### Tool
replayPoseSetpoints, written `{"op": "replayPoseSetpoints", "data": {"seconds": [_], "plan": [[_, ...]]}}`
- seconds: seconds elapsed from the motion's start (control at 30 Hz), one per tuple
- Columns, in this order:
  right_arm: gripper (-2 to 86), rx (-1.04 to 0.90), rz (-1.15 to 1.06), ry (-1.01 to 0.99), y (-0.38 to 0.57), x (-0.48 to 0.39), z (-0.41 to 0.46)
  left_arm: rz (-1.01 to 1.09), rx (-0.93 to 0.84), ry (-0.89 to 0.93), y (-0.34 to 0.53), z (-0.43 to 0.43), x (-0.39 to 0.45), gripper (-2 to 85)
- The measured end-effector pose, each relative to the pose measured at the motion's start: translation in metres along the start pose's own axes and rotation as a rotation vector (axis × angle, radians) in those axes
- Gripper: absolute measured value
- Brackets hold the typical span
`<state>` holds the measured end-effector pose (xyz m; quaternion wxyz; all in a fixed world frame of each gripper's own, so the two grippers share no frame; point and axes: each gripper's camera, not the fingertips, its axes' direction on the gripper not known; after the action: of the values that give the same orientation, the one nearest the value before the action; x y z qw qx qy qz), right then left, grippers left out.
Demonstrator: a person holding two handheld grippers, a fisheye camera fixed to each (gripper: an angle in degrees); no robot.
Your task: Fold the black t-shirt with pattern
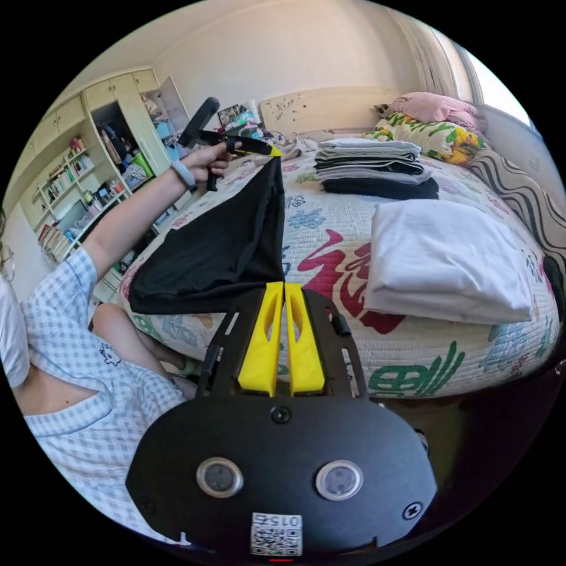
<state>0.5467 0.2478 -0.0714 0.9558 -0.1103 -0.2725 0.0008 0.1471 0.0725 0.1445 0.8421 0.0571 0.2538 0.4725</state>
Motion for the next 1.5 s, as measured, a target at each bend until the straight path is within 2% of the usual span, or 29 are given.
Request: {"op": "replayPoseSetpoints", "data": {"seconds": [0.1,0.17,0.33,0.47,0.57,0.73,0.87,0.97,1.17,1.37,1.5], "plan": [[-0.5,0.066,-0.053,-0.04,-0.002,-0.015,-0.012,0.013,0.043,0.011,0.003,-0.026,-0.009,-0.3],[-0.5,0.089,-0.172,-0.111,-0.009,-0.043,-0.017,-0.011,0.09,0.073,0.021,-0.063,-0.033,-0.2],[-0.4,0.027,-0.463,-0.257,-0.031,-0.117,-0.002,-0.079,0.203,0.131,0.099,-0.166,-0.103,-0.3],[-0.4,-0.134,-0.7,-0.442,-0.057,-0.195,0.045,-0.192,0.305,0.191,0.197,-0.238,-0.162,-0.4],[-0.5,-0.293,-0.787,-0.555,-0.069,-0.246,0.099,-0.267,0.337,0.192,0.266,-0.27,-0.198,-0.5],[-0.5,-0.521,-0.812,-0.673,-0.074,-0.299,0.187,-0.414,0.346,0.189,0.356,-0.292,-0.248,-0.5],[-0.5,-0.574,-0.793,-0.749,-0.077,-0.312,0.221,-0.489,0.341,0.232,0.404,-0.291,-0.276,-0.7],[-0.5,-0.582,-0.788,-0.749,-0.081,-0.318,0.236,-0.541,0.324,0.196,0.418,-0.296,-0.29,-0.8],[-0.4,-0.619,-0.788,-0.731,-0.084,-0.33,0.262,-0.602,0.389,0.26,0.431,-0.311,-0.304,0.0],[-0.3,-0.59,-0.825,-0.689,-0.089,-0.342,0.269,-0.527,0.195,0.233,0.387,-0.298,-0.274,9.2],[-0.4,-0.606,-0.824,-0.669,-0.089,-0.35,0.28,-0.55,0.072,0.241,0.362,-0.266,-0.267,8.7]]}}
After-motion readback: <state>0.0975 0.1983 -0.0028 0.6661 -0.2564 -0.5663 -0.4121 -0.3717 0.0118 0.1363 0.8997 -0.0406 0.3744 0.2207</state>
